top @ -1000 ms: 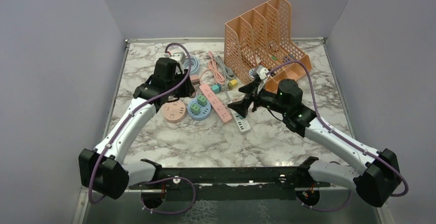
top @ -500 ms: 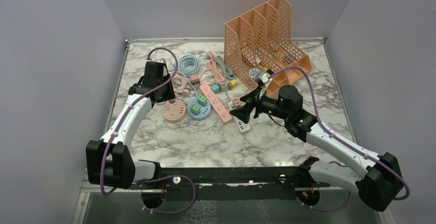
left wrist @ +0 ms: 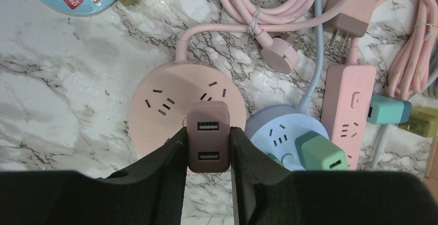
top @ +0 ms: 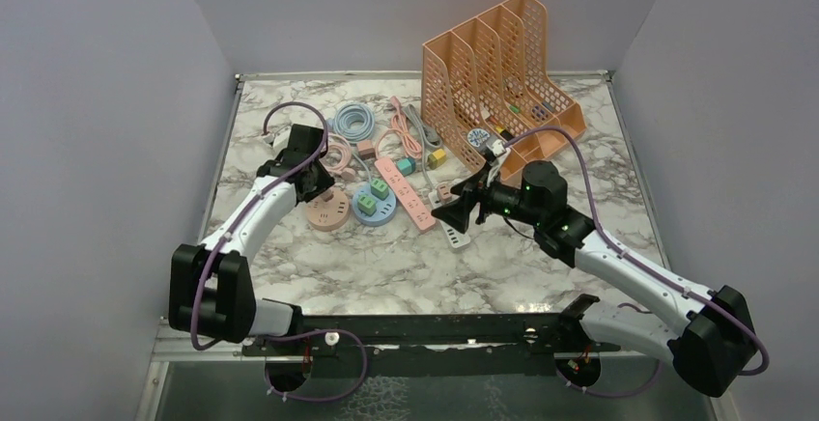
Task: Insert the plug
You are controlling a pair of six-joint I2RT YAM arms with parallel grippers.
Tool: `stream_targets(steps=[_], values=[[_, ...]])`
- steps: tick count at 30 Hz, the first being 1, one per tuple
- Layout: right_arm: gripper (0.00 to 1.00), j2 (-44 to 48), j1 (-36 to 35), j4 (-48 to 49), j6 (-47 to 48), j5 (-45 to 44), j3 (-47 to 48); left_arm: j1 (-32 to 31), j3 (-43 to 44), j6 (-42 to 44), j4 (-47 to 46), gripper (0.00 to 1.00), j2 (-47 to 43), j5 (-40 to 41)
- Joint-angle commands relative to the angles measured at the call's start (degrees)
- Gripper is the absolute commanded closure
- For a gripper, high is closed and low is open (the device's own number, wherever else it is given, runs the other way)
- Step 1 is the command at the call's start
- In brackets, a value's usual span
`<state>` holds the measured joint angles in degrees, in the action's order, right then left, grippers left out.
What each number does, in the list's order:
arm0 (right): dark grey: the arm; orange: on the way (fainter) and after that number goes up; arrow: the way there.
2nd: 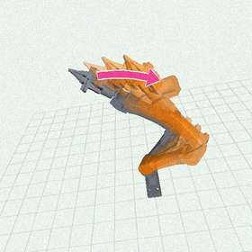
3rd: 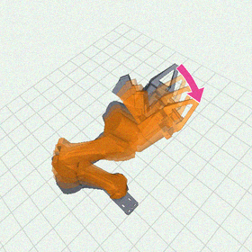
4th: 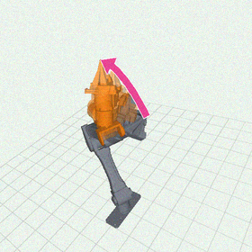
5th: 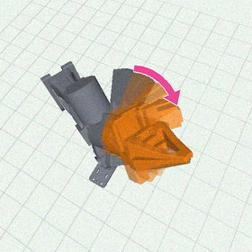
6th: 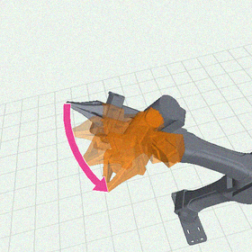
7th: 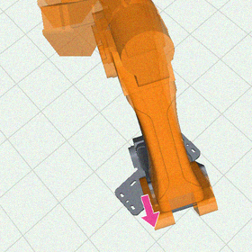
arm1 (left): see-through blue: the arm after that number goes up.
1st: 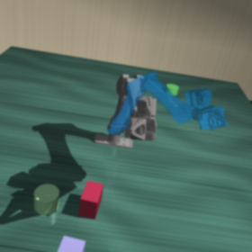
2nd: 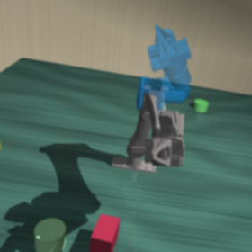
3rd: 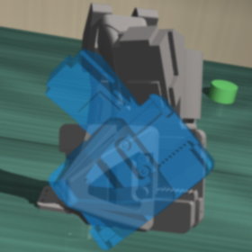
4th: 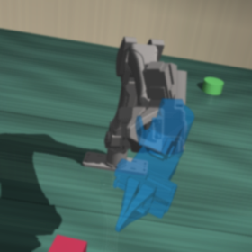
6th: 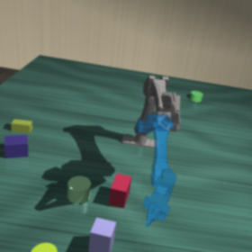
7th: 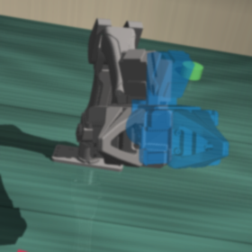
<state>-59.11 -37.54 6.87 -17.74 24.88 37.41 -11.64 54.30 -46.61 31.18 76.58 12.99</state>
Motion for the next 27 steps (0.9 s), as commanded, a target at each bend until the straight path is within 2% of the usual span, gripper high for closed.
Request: stream_targets(steps=[1,7,16,27], values=[[0.16,-0.24,-0.23,-0.11,-0.58,-1.7,-0.57,-0.83,1.49,-7.3,-1.15,0.84,2.61,5.73],[0.16,-1.24,-0.17,1.27,-1.02,-2.91,-1.41,-1.04,3.14,-9.16,-1.2,0.86,5.42,8.67],[0.17,-2.62,-0.23,0.59,-0.17,-3.58,-0.75,-2.86,4.06,-11.94,-0.67,0.88,8.61,8.36],[0.17,-2.13,-0.2,0.73,-0.07,-3.57,-1.02,-6.72,4.47,-20.38,5.29,0.92,8.85,17.32]])
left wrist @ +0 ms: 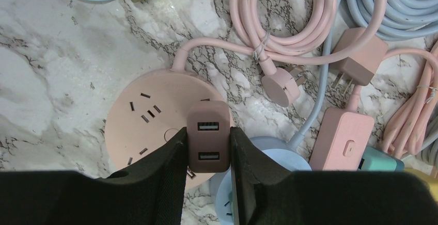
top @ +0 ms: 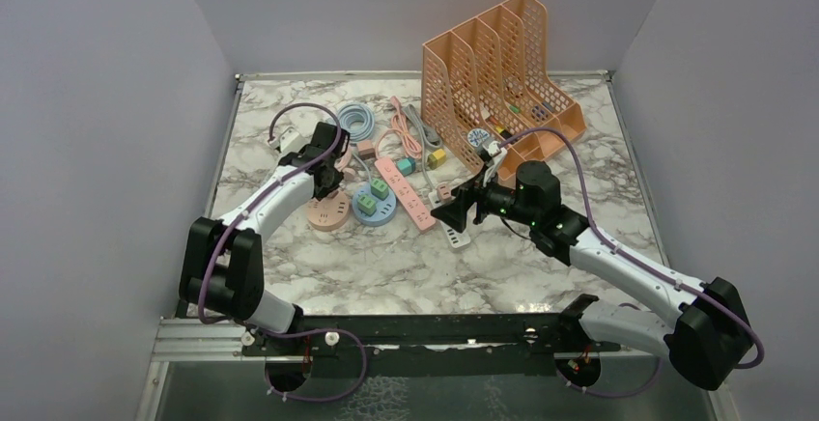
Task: Insert the plug
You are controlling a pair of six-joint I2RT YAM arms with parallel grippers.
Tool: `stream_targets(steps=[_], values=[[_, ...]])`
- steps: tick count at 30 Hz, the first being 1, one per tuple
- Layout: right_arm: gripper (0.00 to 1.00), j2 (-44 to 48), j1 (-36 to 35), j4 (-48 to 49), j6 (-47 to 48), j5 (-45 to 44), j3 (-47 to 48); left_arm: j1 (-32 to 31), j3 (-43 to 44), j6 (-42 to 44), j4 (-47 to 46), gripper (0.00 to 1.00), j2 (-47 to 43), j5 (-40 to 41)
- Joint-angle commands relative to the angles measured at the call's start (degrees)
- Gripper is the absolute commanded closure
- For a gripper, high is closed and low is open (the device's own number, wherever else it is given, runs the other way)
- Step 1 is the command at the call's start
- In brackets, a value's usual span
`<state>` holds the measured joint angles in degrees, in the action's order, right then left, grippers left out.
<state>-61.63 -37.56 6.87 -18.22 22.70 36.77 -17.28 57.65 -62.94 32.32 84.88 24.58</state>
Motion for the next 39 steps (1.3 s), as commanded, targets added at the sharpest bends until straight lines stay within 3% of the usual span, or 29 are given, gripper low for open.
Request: stream_targets(steps=[1,5,10,13,22,29,39], values=[[0.17,0.38,-0.21,0.72,0.42,-1.3,-0.41,-1.09,1.34,-4.02,4.64,0.92,0.55,6.2],[0.17,0.37,-0.15,0.7,0.5,-0.93,-0.36,-1.09,2.13,-0.66,5.73,0.92,-0.5,6.9],[0.17,0.79,-0.19,0.37,0.64,-0.34,-0.38,-1.09,4.11,17.63,5.58,0.92,-2.91,6.35],[0.17,1.11,-0.15,0.46,0.63,0.12,-0.45,-0.46,2.63,24.31,5.48,0.92,-5.97,6.28],[0.17,1.12,-0.19,0.03,0.97,0.5,-0.24,2.48,-2.96,49.37,-2.86,0.98,-7.22,-11.73],[0.17,0.89,-0.19,-0.1,1.46,0.54,-0.18,3.6,-4.69,54.71,-5.33,1.0,-5.81,-16.42],[0.17,-0.56,-0.19,0.05,1.77,0.76,0.47,5.3,-7.14,56.89,-5.87,1.0,-6.49,-16.61]])
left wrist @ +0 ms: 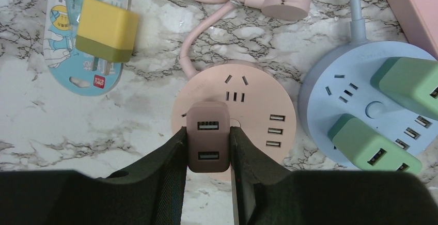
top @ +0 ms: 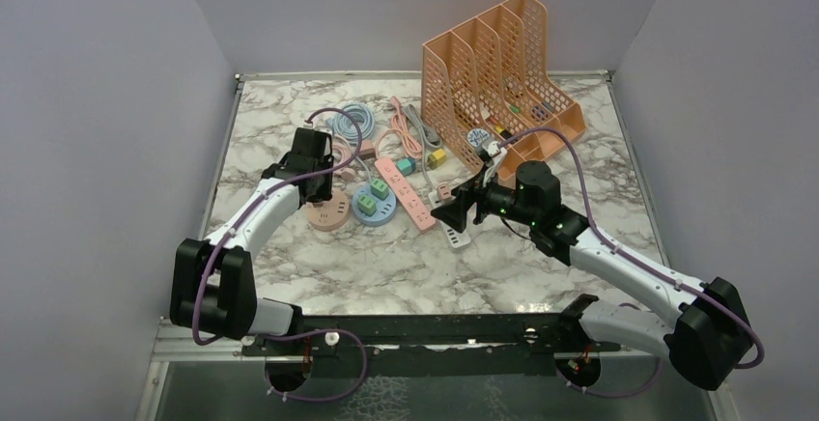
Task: Insert the plug
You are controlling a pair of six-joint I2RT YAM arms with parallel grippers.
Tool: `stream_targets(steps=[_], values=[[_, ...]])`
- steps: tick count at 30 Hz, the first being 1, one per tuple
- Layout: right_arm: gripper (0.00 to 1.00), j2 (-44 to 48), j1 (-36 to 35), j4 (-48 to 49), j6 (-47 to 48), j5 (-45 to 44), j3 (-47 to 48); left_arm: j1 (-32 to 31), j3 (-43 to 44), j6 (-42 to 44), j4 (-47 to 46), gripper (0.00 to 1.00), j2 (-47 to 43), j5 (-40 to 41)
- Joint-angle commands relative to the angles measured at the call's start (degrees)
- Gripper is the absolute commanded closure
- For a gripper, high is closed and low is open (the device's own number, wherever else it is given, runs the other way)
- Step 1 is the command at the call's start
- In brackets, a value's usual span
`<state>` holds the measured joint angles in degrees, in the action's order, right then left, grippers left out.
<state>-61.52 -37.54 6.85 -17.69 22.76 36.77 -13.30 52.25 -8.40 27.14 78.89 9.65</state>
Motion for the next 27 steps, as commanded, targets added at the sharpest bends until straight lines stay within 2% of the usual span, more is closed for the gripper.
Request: stream_targets(steps=[1,12,19,27], values=[[0.17,-0.85,-0.23,0.0,1.26,0.77,0.54,1.61,-1.98,2.42,-0.79,1.0,-0.51,-1.69],[0.17,-1.64,-0.23,0.11,1.29,0.87,0.83,4.42,-2.11,2.18,0.29,1.0,-2.16,-7.48],[0.17,-2.2,-0.18,0.45,1.3,1.18,1.06,4.59,-0.77,1.11,4.06,1.0,-2.28,-8.3],[0.17,-1.96,-0.21,0.13,1.52,1.28,1.05,4.69,-1.83,0.57,1.8,1.0,-0.51,-8.32]])
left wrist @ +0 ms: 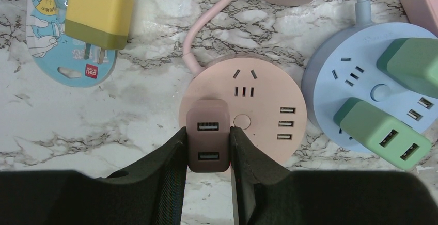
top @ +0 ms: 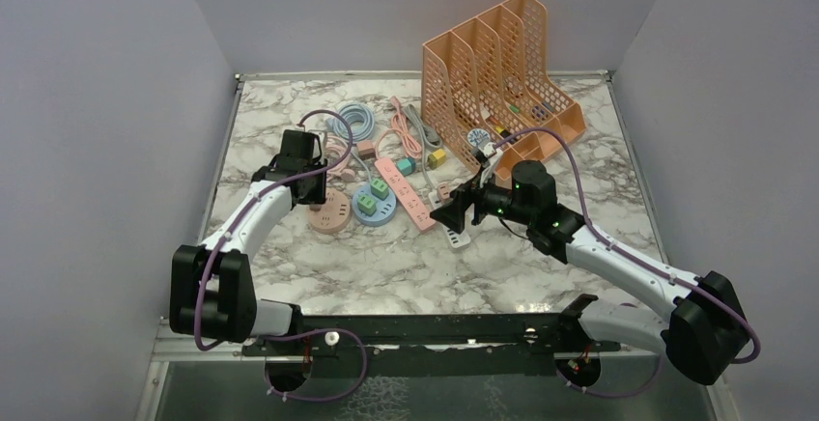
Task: Insert the plug
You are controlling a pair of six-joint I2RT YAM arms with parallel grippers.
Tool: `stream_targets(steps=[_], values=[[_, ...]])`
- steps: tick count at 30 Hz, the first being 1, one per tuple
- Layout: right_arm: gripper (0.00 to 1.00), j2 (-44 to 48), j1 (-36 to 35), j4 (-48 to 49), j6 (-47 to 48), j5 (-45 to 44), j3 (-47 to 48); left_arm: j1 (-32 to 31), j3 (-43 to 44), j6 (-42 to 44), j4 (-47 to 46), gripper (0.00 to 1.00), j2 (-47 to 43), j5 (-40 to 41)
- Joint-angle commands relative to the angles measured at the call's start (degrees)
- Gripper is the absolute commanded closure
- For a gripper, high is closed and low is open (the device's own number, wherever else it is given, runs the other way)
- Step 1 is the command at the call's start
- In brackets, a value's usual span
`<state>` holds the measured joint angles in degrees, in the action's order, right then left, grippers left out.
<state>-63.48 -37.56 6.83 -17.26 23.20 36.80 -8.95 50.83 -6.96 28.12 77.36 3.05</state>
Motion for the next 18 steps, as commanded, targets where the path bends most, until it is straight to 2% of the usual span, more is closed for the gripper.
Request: stream_targets(steps=[1,8,18], values=[[0.17,0.07,-0.23,0.13,1.03,0.88,1.11,0.34,-0.78,-1.63,0.11,1.0,1.08,-1.87],[0.17,-0.2,-0.18,0.16,0.94,0.36,1.64,0.14,-7.82,-14.67,-8.73,1.0,-2.62,-6.07],[0.17,-0.84,-0.14,0.44,0.51,0.09,2.18,-4.17,-15.53,-20.61,-11.23,1.0,-7.72,1.67]])
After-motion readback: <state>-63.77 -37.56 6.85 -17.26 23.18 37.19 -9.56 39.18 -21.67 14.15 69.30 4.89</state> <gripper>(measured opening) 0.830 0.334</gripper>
